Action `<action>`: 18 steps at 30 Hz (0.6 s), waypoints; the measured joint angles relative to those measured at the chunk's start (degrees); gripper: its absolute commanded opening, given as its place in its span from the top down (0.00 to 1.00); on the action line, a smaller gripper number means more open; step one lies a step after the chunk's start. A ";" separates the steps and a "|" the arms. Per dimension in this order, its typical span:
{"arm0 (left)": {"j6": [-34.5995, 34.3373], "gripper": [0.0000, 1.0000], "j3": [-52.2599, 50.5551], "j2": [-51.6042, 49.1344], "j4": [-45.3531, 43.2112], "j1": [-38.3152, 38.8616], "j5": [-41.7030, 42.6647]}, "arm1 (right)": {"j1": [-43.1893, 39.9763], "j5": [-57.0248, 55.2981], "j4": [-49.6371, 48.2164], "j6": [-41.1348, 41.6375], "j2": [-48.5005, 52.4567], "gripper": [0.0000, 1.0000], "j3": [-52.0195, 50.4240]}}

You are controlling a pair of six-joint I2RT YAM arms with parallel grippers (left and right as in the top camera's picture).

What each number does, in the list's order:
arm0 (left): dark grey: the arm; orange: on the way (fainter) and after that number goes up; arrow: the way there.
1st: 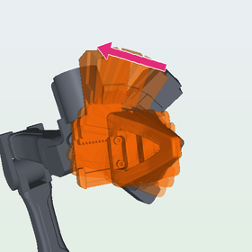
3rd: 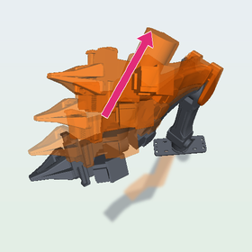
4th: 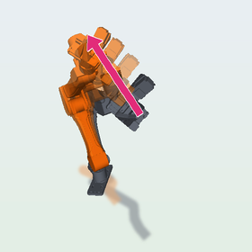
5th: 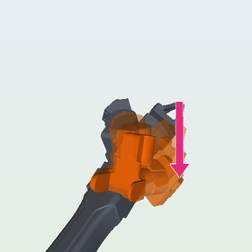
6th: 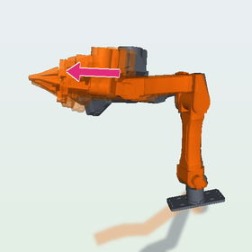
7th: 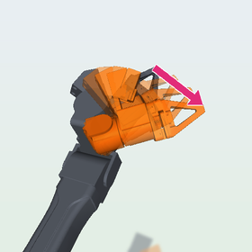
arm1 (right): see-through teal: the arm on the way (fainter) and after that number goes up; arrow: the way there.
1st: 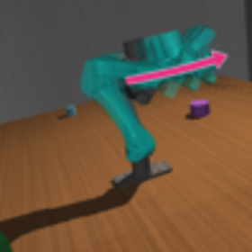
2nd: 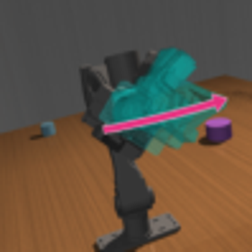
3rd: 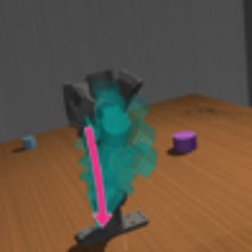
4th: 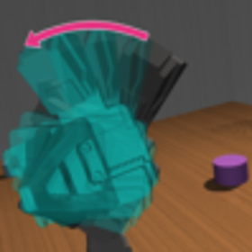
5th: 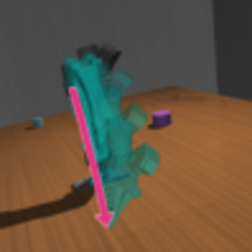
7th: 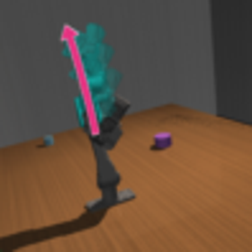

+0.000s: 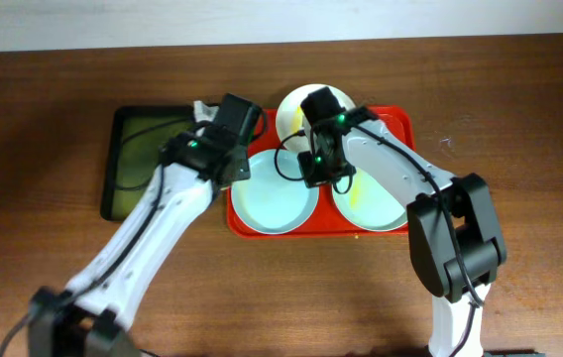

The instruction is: Clean dirty plates on tray and stack at the side

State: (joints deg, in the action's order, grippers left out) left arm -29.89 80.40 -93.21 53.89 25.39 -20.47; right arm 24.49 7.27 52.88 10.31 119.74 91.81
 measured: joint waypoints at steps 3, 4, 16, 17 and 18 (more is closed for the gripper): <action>-0.15 1.00 0.07 3.65 5.60 -4.39 -0.83 | 0.96 -8.28 3.91 0.00 -0.46 0.96 4.55; -0.20 1.00 0.04 3.65 7.23 -5.99 -1.03 | 1.75 -11.78 5.57 0.00 -0.46 0.96 5.44; -0.17 1.00 -0.33 3.63 12.76 -24.83 2.05 | 26.01 -72.94 9.92 -10.71 -0.66 0.96 10.99; -0.20 1.00 -0.33 3.63 12.76 -24.83 2.23 | 27.15 -77.00 9.81 -12.13 -0.66 0.96 10.99; -0.20 1.00 -0.33 3.63 12.76 -24.83 2.29 | 28.48 -82.82 9.77 -13.66 -0.66 0.96 10.99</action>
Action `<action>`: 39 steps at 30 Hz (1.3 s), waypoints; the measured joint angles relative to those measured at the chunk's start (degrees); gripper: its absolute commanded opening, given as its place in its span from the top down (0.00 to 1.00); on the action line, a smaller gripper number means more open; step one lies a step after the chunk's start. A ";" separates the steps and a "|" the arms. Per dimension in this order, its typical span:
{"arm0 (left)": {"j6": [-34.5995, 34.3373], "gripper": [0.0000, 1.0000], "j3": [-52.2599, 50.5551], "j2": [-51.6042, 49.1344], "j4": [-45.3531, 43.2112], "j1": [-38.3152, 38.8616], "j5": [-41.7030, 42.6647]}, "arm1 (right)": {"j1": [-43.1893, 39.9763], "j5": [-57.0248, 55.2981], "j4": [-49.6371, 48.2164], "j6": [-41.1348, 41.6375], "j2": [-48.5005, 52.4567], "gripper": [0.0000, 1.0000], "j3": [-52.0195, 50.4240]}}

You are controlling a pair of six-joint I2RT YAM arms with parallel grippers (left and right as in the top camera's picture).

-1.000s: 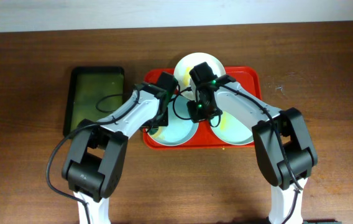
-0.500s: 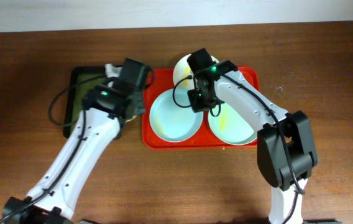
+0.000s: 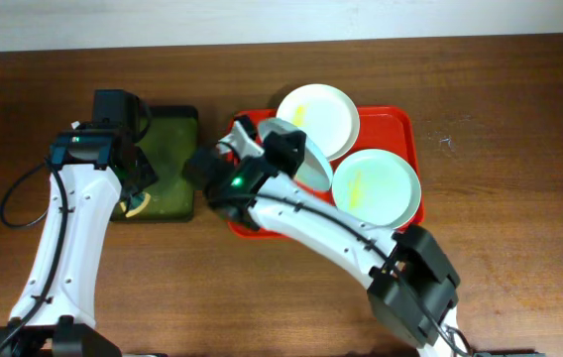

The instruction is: Clean dirty plates on tray and stack at the side

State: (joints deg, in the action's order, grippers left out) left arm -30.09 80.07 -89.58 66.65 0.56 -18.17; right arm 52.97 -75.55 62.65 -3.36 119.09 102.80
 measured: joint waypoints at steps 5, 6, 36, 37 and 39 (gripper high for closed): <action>0.00 1.00 0.00 0.00 0.00 0.00 0.20 | 1.05 -10.91 -0.04 -3.93 0.00 0.96 0.00; 0.02 1.00 0.00 0.00 0.00 0.00 0.22 | 1.05 -11.65 -0.04 -4.35 0.00 0.96 0.00; 0.02 1.00 -0.07 0.00 -0.02 0.00 0.39 | -69.83 91.76 -6.60 7.76 -3.72 0.96 -3.30; 0.02 1.00 -0.07 0.00 0.00 0.00 0.39 | -72.87 93.55 -8.44 7.85 -3.72 0.96 -4.57; 0.02 1.00 -0.07 0.00 -0.04 0.00 0.39 | -79.19 95.45 -11.89 7.89 -3.72 0.96 -7.37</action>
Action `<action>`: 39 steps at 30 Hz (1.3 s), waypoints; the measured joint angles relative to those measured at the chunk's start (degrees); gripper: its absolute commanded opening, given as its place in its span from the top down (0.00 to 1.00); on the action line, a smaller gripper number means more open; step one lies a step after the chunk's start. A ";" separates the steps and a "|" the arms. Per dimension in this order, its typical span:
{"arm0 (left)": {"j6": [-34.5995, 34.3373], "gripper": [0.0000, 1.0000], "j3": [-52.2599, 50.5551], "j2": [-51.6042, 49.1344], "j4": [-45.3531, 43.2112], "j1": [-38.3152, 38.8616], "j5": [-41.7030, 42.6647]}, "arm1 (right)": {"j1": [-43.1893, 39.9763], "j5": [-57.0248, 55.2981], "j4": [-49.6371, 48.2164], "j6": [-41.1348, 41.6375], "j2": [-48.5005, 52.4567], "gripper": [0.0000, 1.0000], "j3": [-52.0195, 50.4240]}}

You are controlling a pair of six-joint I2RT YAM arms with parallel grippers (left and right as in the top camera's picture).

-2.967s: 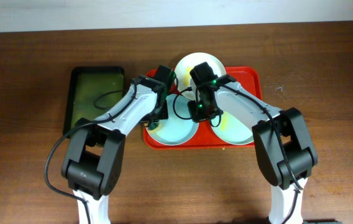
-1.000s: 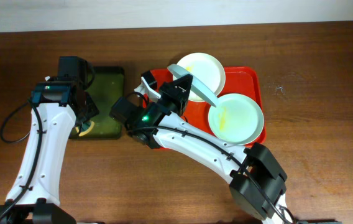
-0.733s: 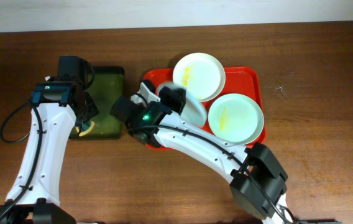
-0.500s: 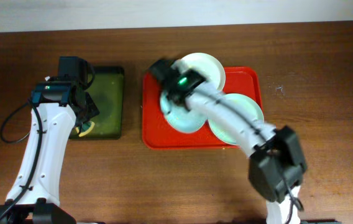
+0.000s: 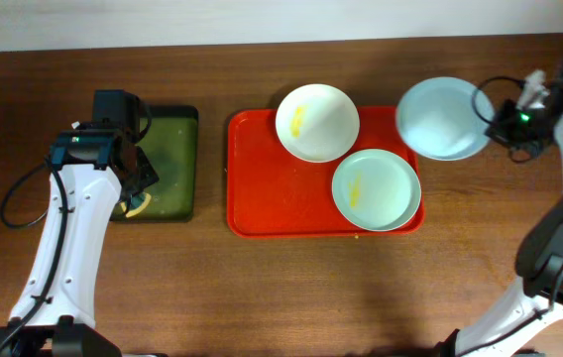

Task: Clean dirty plates on tray and stack at the side
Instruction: 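Carry the light blue plate right and set it on the table, then move the right gripper to the white plate and grip its rim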

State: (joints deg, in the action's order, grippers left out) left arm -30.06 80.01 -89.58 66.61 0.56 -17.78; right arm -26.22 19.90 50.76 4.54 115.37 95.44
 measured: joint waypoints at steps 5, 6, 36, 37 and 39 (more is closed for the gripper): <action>-0.02 1.00 -0.04 0.00 -0.02 0.00 0.00 | -5.92 1.88 -12.35 3.02 0.02 0.96 -10.21; -0.02 1.00 -0.09 0.00 -0.04 0.00 0.00 | -6.08 1.95 -14.01 3.65 0.02 0.96 -11.69; -0.02 1.00 -0.35 0.00 -1.18 0.00 1.55 | 33.46 -11.98 -22.97 3.41 7.54 0.38 -5.75; -0.02 1.00 -0.61 0.00 -1.49 0.00 1.55 | 33.46 -12.44 -22.95 3.37 8.15 0.50 -5.75; -0.02 1.00 -1.90 0.00 -2.51 0.00 1.75 | 33.53 -12.98 -22.95 3.32 9.07 0.60 -5.75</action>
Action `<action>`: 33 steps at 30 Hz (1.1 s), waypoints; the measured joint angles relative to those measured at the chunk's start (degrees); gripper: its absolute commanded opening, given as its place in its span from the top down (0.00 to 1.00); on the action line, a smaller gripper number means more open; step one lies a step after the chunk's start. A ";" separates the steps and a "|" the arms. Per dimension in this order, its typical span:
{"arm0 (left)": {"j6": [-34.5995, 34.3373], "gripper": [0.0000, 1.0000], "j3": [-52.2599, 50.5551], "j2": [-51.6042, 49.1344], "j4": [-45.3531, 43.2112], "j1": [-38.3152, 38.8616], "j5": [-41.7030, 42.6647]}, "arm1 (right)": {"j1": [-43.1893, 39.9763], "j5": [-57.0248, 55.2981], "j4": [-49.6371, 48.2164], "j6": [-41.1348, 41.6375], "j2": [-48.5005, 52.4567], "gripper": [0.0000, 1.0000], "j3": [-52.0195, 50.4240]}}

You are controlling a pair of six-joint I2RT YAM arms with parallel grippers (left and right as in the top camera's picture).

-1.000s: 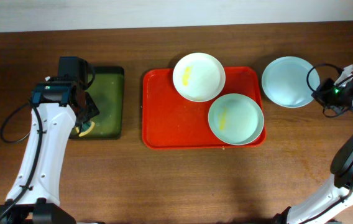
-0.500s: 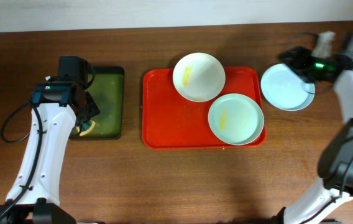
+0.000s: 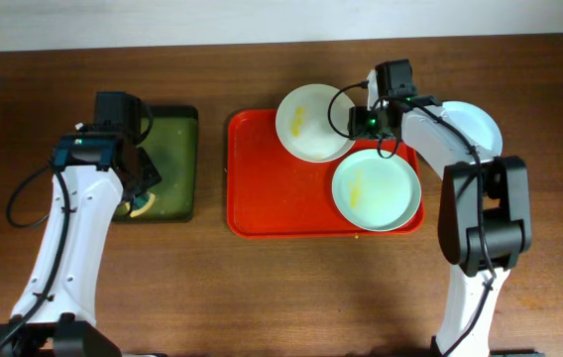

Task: Clean dirty plates on tray and stack at the side
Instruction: 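Move the right gripper to the white plate and grip its rim, then scrub the white plate with the sponge in the left gripper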

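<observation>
On the red tray (image 3: 262, 198) lie a white plate (image 3: 311, 124) with a yellow smear at the back and a pale green plate (image 3: 376, 190) with a yellow streak at the right. A clean pale plate (image 3: 478, 124) rests on the table just right of the tray, partly under the right arm. My right gripper (image 3: 361, 121) hovers at the white plate's right rim and looks open, with nothing in it. My left gripper (image 3: 139, 198) points down over the dark green pad (image 3: 172, 164), shut on a yellow sponge (image 3: 139, 207) at its tip.
The dark green pad sits left of the tray on the brown wooden table (image 3: 281, 288). The right arm's links reach across the clean plate and the tray's back right corner. A pale wall runs along the table's far edge.
My right gripper held the pale plate in the air right of the tray. That plate now lies on the table, and the gripper has moved left to the white plate's rim. The left arm has not moved.
Both grippers first worked over a pale plate at the tray's left. Then my left gripper was back over the green pad while the right held that plate tilted. After that the plate hung right of the tray, and it now lies on the table there.
</observation>
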State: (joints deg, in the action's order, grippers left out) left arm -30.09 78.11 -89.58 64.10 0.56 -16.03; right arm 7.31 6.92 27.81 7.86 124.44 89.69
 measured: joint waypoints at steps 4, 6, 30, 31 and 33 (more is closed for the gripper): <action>0.02 1.00 -2.91 0.00 -2.10 0.00 0.04 | 0.31 2.03 -0.20 -0.28 0.33 0.82 0.00; 0.02 1.00 -3.02 0.00 -2.27 0.00 0.04 | 1.20 3.10 -0.46 -0.42 0.35 0.95 0.00; 0.04 1.00 -3.10 0.00 -3.65 0.00 5.25 | 12.22 8.00 7.93 -3.43 1.11 0.91 0.22; 0.04 1.00 -3.13 0.00 -3.76 0.02 6.27 | 12.24 8.33 7.98 -3.37 1.16 0.95 0.24; 0.04 1.00 -3.13 0.00 -4.20 0.55 7.74 | 12.24 8.68 8.28 -3.06 1.20 0.96 0.28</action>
State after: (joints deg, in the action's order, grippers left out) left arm -30.04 74.98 -89.58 59.90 1.10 -8.29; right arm 19.55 15.59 36.10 4.80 125.64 89.97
